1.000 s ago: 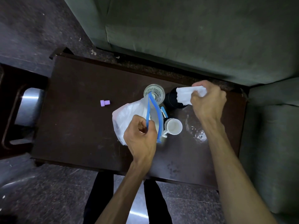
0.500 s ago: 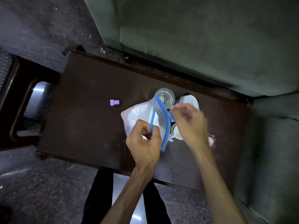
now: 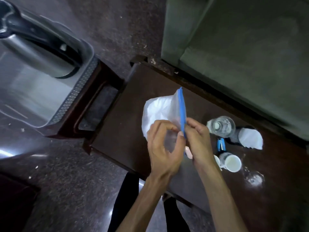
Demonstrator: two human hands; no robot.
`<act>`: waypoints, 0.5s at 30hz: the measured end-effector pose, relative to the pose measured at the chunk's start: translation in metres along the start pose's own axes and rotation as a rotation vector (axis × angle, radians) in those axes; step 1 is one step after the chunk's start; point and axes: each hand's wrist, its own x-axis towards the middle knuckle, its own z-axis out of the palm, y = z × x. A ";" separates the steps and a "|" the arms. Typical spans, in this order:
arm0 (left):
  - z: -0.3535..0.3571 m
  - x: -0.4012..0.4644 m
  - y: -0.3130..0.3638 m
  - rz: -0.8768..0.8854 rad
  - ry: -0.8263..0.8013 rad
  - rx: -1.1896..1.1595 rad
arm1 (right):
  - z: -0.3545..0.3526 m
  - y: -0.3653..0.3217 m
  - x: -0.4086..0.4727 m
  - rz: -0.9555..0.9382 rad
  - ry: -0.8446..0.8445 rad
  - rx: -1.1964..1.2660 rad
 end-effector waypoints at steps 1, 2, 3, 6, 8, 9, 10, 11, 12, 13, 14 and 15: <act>-0.011 0.006 -0.003 -0.014 -0.027 -0.034 | 0.011 -0.001 0.004 0.016 0.022 0.012; -0.020 0.011 -0.006 -0.021 -0.042 -0.044 | 0.019 -0.002 0.008 0.047 0.044 0.029; -0.029 0.015 -0.010 -0.018 -0.042 -0.032 | 0.029 -0.003 0.014 0.086 0.046 0.050; -0.050 0.025 -0.027 -0.006 -0.015 0.048 | 0.051 0.002 0.031 0.201 -0.034 0.121; -0.058 0.030 -0.036 -0.014 -0.007 0.093 | 0.063 0.008 0.040 0.238 -0.096 0.164; -0.062 0.031 -0.041 -0.013 -0.009 0.124 | 0.069 0.013 0.045 0.261 -0.103 0.188; -0.065 0.032 -0.047 -0.008 -0.017 0.157 | 0.074 0.018 0.049 0.288 -0.091 0.198; -0.067 0.032 -0.052 -0.003 -0.028 0.191 | 0.079 0.025 0.053 0.313 -0.057 0.185; -0.069 0.032 -0.057 -0.007 -0.041 0.222 | 0.082 0.032 0.056 0.334 -0.006 0.139; -0.070 0.031 -0.063 -0.021 -0.054 0.249 | 0.084 0.038 0.058 0.343 0.047 0.076; -0.072 0.031 -0.069 -0.041 -0.070 0.270 | 0.083 0.046 0.060 0.338 0.110 0.004; -0.072 0.029 -0.073 -0.063 -0.092 0.280 | 0.080 0.053 0.060 0.310 0.182 -0.075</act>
